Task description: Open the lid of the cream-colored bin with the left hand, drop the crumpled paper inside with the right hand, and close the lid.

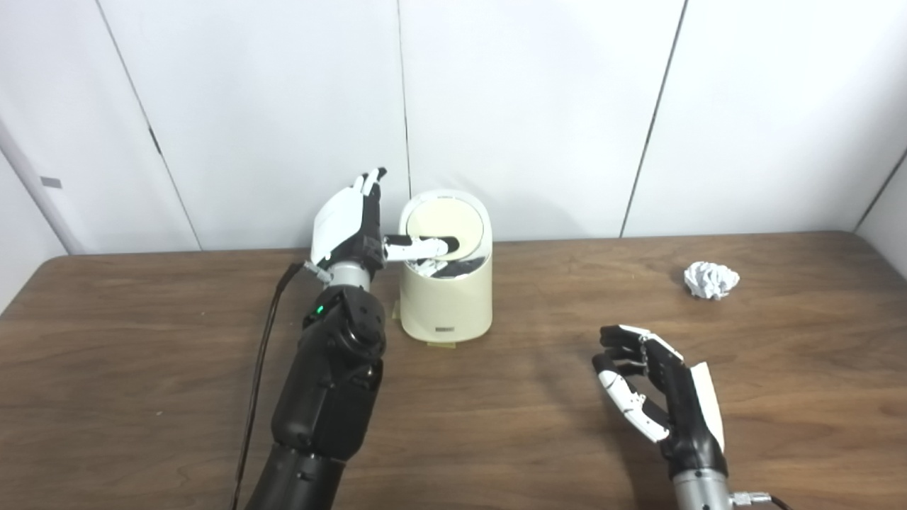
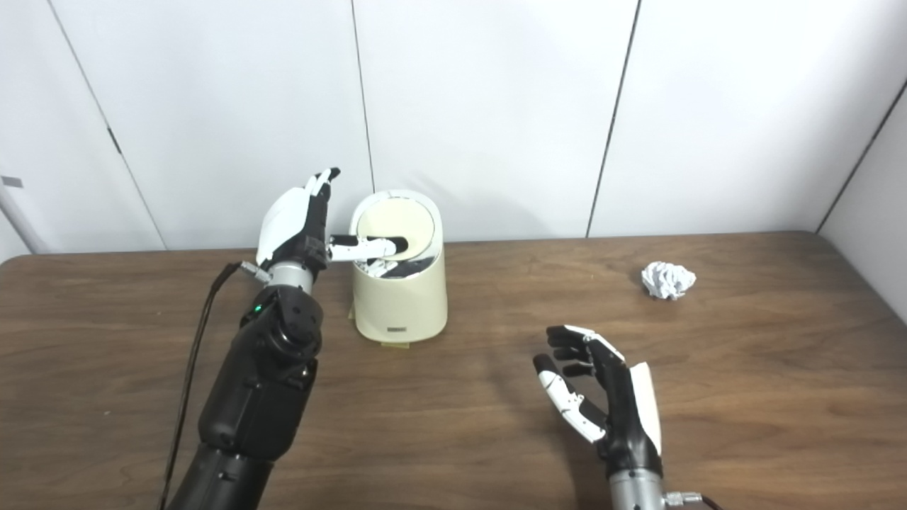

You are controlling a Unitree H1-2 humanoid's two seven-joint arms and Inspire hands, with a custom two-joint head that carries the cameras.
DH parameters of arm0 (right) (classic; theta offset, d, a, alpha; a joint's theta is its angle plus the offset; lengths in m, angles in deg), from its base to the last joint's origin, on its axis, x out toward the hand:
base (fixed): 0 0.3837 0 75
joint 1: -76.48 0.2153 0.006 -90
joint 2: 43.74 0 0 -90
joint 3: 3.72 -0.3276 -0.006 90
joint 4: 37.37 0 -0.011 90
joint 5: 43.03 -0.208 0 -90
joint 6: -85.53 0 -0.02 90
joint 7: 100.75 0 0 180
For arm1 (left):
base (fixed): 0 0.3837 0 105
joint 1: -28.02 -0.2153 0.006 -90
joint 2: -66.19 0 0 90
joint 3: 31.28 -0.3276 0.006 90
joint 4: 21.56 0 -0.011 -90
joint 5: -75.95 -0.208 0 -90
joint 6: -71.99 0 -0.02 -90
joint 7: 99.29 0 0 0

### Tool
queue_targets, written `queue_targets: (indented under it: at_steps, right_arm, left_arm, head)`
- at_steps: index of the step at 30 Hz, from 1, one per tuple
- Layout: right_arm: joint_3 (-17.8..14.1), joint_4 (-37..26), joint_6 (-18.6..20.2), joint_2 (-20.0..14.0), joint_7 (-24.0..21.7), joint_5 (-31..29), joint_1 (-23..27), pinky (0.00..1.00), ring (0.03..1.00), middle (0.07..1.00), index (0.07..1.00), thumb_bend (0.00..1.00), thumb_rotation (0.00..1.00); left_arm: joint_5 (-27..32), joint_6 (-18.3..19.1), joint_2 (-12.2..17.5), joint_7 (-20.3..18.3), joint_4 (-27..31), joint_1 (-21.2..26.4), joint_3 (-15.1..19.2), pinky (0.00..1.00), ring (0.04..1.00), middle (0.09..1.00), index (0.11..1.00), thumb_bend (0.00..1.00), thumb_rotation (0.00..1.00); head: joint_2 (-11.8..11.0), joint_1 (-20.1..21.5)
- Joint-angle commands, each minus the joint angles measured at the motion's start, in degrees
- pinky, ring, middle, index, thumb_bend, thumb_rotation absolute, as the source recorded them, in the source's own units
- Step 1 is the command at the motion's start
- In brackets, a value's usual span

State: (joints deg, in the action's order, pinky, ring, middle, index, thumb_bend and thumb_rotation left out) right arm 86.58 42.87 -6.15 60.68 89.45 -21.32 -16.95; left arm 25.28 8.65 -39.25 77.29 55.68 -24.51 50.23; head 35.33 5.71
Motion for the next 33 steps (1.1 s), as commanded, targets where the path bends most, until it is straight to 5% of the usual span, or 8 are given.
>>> queue_targets:
  at_steps: [1, 8, 16, 21, 24, 26, 33]
  right_arm:
    - [0.09, -1.51, -1.32, 0.10, 0.48, -0.03, 1.58, 0.58, 0.668, 0.682, 0.673, 0.25, 0.53]
    - [0.06, -1.48, -1.31, 0.23, 0.74, 0.20, 1.64, 0.58, 0.663, 0.677, 0.667, 0.25, 0.50]
    - [0.24, -1.53, -1.32, 0.05, 0.68, 0.61, 1.58, 0.58, 0.663, 0.676, 0.669, 0.25, 0.51]
    - [0.14, -1.70, -0.82, 0.08, 0.56, 0.54, 1.61, 0.58, 0.664, 0.676, 0.669, 0.25, 0.52]
    - [0.02, -1.36, -1.21, 0.12, 0.54, -0.16, 1.71, 0.58, 0.664, 0.679, 0.671, 0.25, 0.50]
    - [0.00, -1.15, -1.35, 0.03, 0.47, -0.43, 1.76, 0.58, 0.666, 0.682, 0.674, 0.25, 0.50]
    - [0.01, -0.02, -2.11, -0.29, 0.50, -0.84, 2.18, 0.59, 0.673, 0.687, 0.675, 0.25, 0.51]
  left_arm:
    - [-3.76, 0.21, 1.87, 0.63, 0.30, 2.71, -2.40, 1.00, 1.000, 1.000, 1.000, 0.94, 0.01]
    - [-9.90, 0.22, 4.64, 2.37, -0.93, 2.58, -7.91, 1.00, 1.000, 1.000, 1.000, 0.96, 0.00]
    - [-9.41, 0.16, 4.39, 2.00, -0.39, 1.81, -7.84, 1.00, 1.000, 1.000, 1.000, 0.96, 0.02]
    - [-4.52, 0.10, 3.76, 1.89, 2.29, 1.34, -6.49, 1.00, 1.000, 1.000, 1.000, 0.83, 0.30]
    - [-2.18, 0.10, 3.18, 1.96, 3.74, 1.23, -5.53, 1.00, 1.000, 1.000, 1.000, 0.66, 0.67]
    - [0.49, 0.05, 2.28, 2.56, 4.71, 1.21, -4.14, 1.00, 1.000, 1.000, 1.000, 0.67, 0.92]
    - [7.09, -0.22, 0.24, 3.16, 6.25, 1.58, -0.59, 1.00, 1.000, 1.000, 1.000, 0.83, 1.00]
  head:
    - [0.09, -0.02]
    - [0.08, -0.13]
    - [0.09, -0.10]
    - [0.13, -0.23]
    - [0.06, -0.18]
    - [0.05, -0.29]
    - [-0.31, -0.21]
